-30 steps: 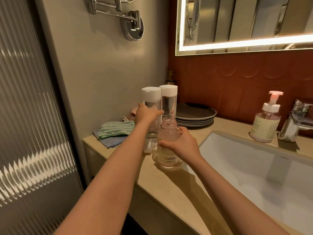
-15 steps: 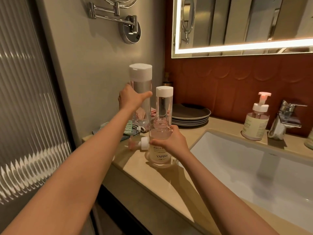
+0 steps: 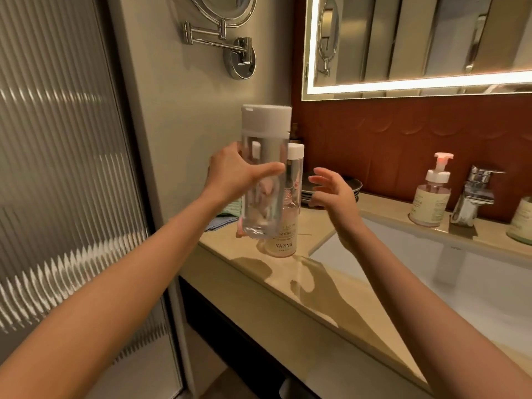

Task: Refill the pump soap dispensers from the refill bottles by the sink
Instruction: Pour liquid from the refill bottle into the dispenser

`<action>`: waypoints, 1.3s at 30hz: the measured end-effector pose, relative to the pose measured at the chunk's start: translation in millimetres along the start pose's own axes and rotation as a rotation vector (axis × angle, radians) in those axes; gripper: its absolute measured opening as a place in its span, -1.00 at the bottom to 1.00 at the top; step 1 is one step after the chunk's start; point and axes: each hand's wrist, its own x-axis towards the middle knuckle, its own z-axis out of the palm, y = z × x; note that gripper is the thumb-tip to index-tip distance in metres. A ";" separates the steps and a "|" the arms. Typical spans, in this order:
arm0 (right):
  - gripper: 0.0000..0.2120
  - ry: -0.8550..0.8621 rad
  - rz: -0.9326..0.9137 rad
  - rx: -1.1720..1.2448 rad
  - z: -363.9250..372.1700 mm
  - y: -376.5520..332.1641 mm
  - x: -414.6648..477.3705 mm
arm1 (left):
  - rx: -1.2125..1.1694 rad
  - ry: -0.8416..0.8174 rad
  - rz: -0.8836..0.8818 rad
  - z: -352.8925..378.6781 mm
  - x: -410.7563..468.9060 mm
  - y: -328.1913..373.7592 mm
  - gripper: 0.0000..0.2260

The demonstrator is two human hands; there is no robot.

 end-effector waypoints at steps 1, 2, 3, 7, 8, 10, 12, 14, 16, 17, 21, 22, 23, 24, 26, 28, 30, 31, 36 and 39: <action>-0.34 -0.091 0.010 0.074 -3.6 -3.4 -4.6 | -0.040 -0.055 0.009 4.1 -9.0 4.4 -0.54; -0.30 -0.209 0.019 0.104 -8.5 -6.2 -10.5 | -0.079 -0.109 0.015 10.1 -17.0 8.1 -0.56; -0.28 -0.324 0.027 0.090 -13.9 -6.9 -16.1 | -0.115 -0.152 0.021 17.2 -23.7 11.2 -0.57; -0.42 -0.372 0.083 -0.010 -33.0 1.7 -37.0 | -0.163 -0.286 0.022 50.3 -38.7 18.6 -0.56; -0.47 -0.314 0.083 -0.032 -37.8 4.7 -40.6 | -0.160 -0.321 0.028 57.3 -41.0 21.2 -0.56; -0.51 -0.213 0.074 -0.092 -47.4 10.8 -46.1 | -0.174 -0.399 0.034 70.4 -44.3 24.8 -0.54; -0.51 -0.121 0.077 -0.158 -57.2 16.3 -52.2 | -0.208 -0.492 0.028 82.8 -46.4 25.4 -0.50; -0.51 -0.053 0.091 -0.203 -61.9 22.9 -56.6 | -0.218 -0.572 0.020 90.5 -47.0 24.4 -0.44; -0.52 0.029 0.106 -0.228 -65.7 27.6 -62.0 | -0.268 -0.604 0.017 94.5 -46.3 29.5 -0.37; -0.53 0.067 0.117 -0.226 -65.8 28.7 -63.1 | -0.317 -0.589 0.009 93.6 -44.9 33.6 -0.35; -0.49 0.119 0.156 -0.235 -65.9 27.9 -64.4 | -0.332 -0.499 0.079 89.7 -33.7 53.1 -0.35; -0.44 0.120 0.161 -0.251 -65.0 27.8 -63.3 | -0.292 -0.489 0.125 89.1 -30.5 56.8 -0.35; -0.40 0.122 0.172 -0.257 -63.6 27.7 -62.2 | -0.252 -0.497 0.164 88.1 -27.9 61.0 -0.37; -0.37 0.121 0.184 -0.251 -62.5 28.0 -60.7 | -0.207 -0.519 0.202 87.4 -25.3 64.7 -0.41; -0.36 0.085 0.208 -0.227 -61.2 27.7 -58.9 | -0.073 -0.569 0.303 86.6 -20.5 70.9 -0.54; -0.34 0.012 0.214 -0.224 -63.4 26.4 -56.5 | 0.073 -0.595 0.398 88.8 -15.1 72.6 -0.65; -0.35 -0.055 0.208 -0.195 -68.2 22.3 -54.4 | 0.144 -0.602 0.432 92.1 -11.9 70.5 -0.69; -0.38 -0.071 0.196 -0.162 -70.9 19.7 -53.0 | 0.152 -0.602 0.439 93.4 -10.9 69.2 -0.70; -0.50 -0.042 0.092 -0.197 -75.9 12.5 -45.6 | 0.194 -0.551 0.460 99.1 -11.8 70.5 -0.72; -0.49 0.036 0.056 -0.215 -70.6 14.7 -46.4 | 0.244 -0.504 0.448 101.7 -14.8 72.8 -0.72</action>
